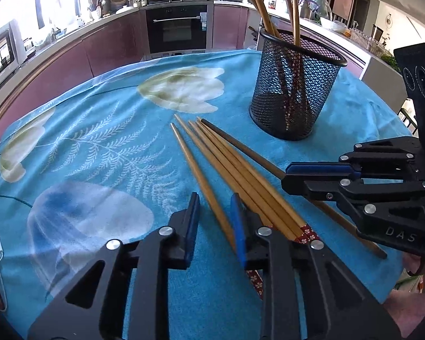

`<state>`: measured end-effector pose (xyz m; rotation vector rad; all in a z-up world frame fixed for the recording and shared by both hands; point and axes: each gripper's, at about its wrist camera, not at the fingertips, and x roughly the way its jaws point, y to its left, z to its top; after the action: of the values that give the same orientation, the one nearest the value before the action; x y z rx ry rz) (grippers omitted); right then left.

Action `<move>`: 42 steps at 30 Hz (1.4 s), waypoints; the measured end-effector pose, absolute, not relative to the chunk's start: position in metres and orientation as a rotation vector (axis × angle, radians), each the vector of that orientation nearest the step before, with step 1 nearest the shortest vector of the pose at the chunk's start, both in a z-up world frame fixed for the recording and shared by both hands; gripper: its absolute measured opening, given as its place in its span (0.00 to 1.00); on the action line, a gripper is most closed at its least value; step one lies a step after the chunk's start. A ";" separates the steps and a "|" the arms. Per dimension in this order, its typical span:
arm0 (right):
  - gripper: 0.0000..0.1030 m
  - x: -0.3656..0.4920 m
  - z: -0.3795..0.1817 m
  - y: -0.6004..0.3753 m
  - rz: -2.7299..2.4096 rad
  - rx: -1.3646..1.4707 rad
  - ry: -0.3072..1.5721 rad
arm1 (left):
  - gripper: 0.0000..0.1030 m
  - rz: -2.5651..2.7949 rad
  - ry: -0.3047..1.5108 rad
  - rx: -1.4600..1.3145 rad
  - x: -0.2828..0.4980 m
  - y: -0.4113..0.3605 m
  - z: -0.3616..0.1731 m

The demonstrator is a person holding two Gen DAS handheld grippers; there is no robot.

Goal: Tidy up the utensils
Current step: 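Close the left gripper on a chopstick while the right gripper holds its chopstick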

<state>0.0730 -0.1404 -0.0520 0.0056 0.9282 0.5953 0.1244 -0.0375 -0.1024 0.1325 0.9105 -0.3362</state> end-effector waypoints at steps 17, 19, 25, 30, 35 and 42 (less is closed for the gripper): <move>0.06 0.074 -0.056 -0.145 0.592 -0.008 0.944 | 0.08 -0.423 0.913 0.080 0.109 -0.029 -0.096; 0.08 0.075 -0.058 -0.144 0.583 -0.027 0.955 | 0.08 -0.427 0.922 0.089 0.109 -0.032 -0.099; 0.07 0.075 -0.059 -0.142 0.578 -0.042 0.953 | 0.08 -0.417 0.920 0.080 0.110 -0.030 -0.100; 0.06 0.071 -0.053 -0.150 0.585 -0.002 0.922 | 0.07 -0.403 0.898 0.051 0.109 -0.022 -0.091; 0.06 0.066 -0.042 -0.160 0.600 0.031 0.893 | 0.07 -0.416 0.875 0.038 0.106 -0.017 -0.082; 0.06 0.063 -0.046 -0.161 0.601 0.034 0.907 | 0.11 -0.398 0.926 0.116 0.113 -0.025 -0.101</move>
<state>0.0633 -0.1614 -0.0458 0.0342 0.9068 0.6008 0.1134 -0.0247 -0.1008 0.1156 0.9259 -0.3976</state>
